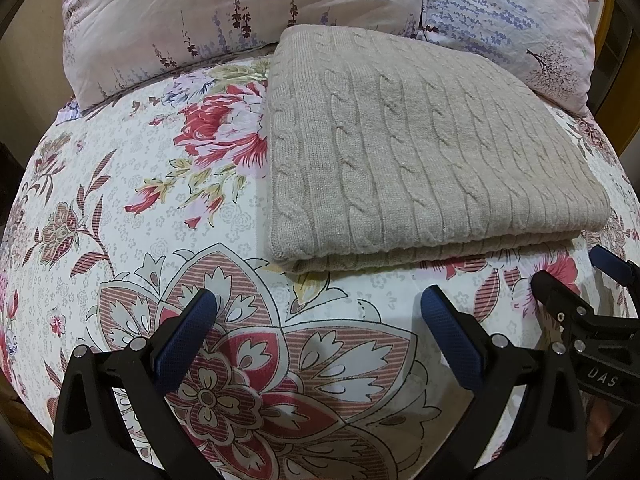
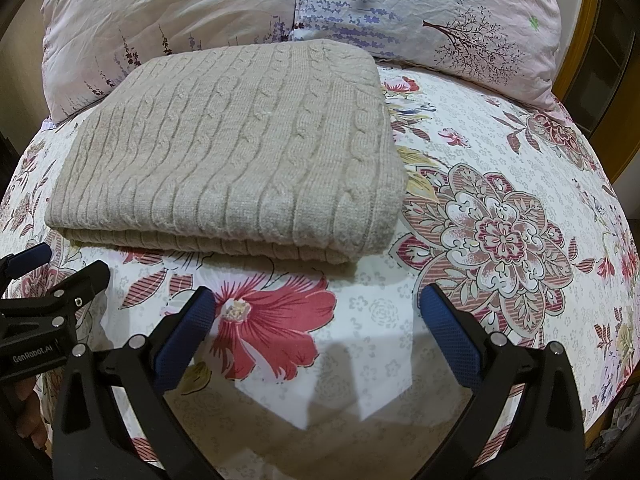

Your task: Fold small clothes

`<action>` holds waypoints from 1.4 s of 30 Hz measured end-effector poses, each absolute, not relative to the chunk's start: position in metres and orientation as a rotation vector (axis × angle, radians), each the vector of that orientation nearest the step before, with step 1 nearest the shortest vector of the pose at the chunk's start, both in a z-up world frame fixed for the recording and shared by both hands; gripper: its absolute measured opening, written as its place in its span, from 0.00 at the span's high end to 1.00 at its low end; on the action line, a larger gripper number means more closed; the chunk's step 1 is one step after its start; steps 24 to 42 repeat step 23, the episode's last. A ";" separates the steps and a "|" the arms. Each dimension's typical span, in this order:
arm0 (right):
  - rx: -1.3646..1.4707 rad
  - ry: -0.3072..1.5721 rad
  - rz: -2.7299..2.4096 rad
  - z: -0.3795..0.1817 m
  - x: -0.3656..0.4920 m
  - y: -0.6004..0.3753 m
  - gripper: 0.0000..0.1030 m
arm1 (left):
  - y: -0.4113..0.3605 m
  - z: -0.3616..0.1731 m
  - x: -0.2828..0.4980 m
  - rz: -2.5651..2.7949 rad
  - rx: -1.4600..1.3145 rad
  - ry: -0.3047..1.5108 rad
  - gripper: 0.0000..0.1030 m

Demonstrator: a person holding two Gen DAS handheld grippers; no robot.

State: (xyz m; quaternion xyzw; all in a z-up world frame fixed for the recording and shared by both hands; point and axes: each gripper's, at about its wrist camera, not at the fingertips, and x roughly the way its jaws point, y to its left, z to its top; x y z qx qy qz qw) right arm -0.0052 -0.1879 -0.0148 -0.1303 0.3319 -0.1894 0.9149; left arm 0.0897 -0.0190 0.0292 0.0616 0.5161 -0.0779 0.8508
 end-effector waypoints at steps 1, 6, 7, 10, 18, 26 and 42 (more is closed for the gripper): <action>-0.268 0.683 -0.390 -0.015 -0.005 -0.188 0.02 | -0.019 0.029 0.091 -0.164 0.130 1.087 0.01; -0.268 0.683 -0.390 -0.015 -0.005 -0.188 0.02 | -0.019 0.029 0.092 -0.166 0.131 1.088 0.01; -0.268 0.683 -0.390 -0.015 -0.005 -0.188 0.02 | -0.019 0.029 0.092 -0.167 0.131 1.088 0.01; -0.268 0.683 -0.390 -0.015 -0.005 -0.188 0.02 | -0.019 0.029 0.092 -0.168 0.132 1.088 0.01; -0.268 0.683 -0.390 -0.015 -0.005 -0.188 0.02 | -0.019 0.029 0.092 -0.170 0.134 1.090 0.01; -0.269 0.684 -0.390 -0.015 -0.005 -0.188 0.02 | -0.019 0.029 0.093 -0.169 0.133 1.090 0.01; -0.269 0.684 -0.390 -0.015 -0.005 -0.188 0.02 | -0.019 0.029 0.093 -0.169 0.133 1.090 0.01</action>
